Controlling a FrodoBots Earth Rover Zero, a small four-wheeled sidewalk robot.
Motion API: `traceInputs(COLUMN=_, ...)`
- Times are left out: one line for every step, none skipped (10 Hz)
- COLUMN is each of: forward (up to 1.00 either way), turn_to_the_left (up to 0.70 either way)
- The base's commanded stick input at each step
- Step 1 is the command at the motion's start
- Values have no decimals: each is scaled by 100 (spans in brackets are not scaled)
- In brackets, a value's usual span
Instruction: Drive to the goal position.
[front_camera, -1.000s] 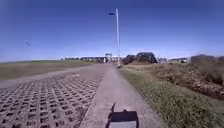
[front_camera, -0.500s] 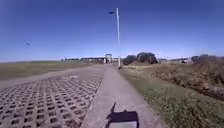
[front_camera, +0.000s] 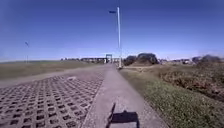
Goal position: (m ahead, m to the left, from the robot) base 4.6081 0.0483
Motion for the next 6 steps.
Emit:
traceInputs(forward=79, turn_to_the_left=0)
traceInputs(forward=85, turn_to_the_left=0)
traceInputs(forward=85, turn_to_the_left=0)
traceInputs(forward=85, turn_to_the_left=0)
traceInputs(forward=88, turn_to_the_left=0)
traceInputs(forward=91, turn_to_the_left=0)
